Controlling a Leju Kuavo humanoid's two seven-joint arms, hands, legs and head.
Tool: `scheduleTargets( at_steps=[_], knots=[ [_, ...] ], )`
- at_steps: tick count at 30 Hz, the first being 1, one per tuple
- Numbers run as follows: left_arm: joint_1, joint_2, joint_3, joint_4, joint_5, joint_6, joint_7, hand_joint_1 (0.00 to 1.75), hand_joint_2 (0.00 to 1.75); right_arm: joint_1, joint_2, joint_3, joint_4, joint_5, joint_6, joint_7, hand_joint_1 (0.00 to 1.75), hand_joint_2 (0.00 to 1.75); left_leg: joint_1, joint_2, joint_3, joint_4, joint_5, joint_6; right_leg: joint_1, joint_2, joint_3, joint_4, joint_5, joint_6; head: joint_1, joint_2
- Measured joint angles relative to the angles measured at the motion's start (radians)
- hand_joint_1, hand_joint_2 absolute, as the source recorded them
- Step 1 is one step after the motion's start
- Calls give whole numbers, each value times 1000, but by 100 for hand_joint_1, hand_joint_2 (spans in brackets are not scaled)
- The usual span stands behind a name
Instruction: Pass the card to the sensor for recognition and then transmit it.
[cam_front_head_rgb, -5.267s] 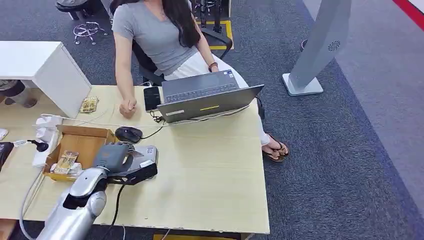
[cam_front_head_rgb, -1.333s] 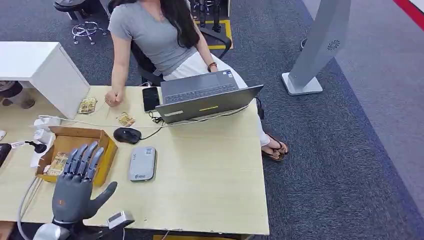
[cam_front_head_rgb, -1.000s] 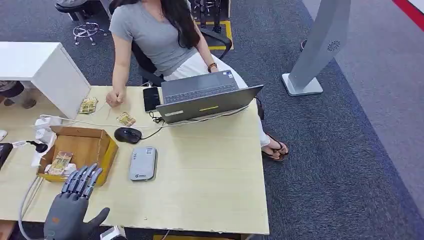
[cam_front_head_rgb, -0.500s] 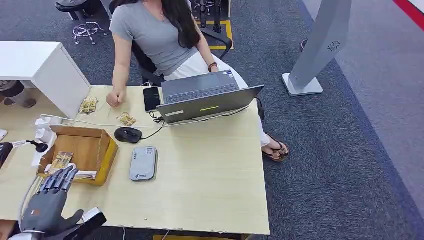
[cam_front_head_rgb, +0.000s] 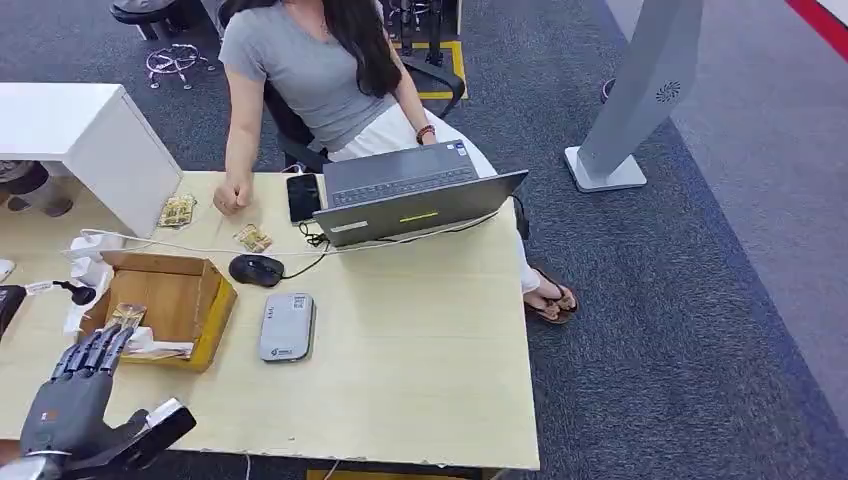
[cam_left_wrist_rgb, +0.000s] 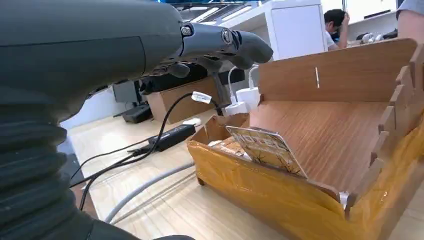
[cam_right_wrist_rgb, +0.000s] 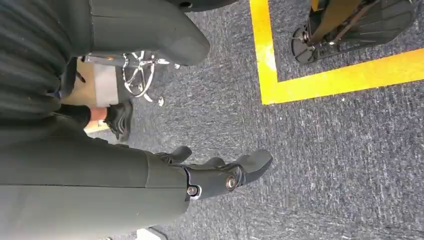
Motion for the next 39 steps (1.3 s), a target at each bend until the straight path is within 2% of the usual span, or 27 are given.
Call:
scheduleTargets(
  at_steps=[15, 23, 39],
  knots=[
    [-119, -31, 21, 77, -32, -80, -9, 0, 175, -3, 0, 1, 0, 46, 18, 0, 0, 175, 0, -1, 0, 0, 0, 0, 0, -1, 0, 0, 0, 0, 0, 0],
    [-202, -58, -28, 143, -55, -100, 13, 0, 175, -8, 0, 2, 0, 63, 23, -3, 0, 175, 0, -1, 0, 0, 0, 0, 0, -1, 0, 0, 0, 0, 0, 0],
    [-218, -63, -70, 177, -39, -100, 37, 0, 175, -7, 0, 2, 0, 73, 23, -2, 0, 175, 0, 0, 0, 0, 0, 0, 0, 0, 0, 0, 0, 0, 0, 0]
  ],
)
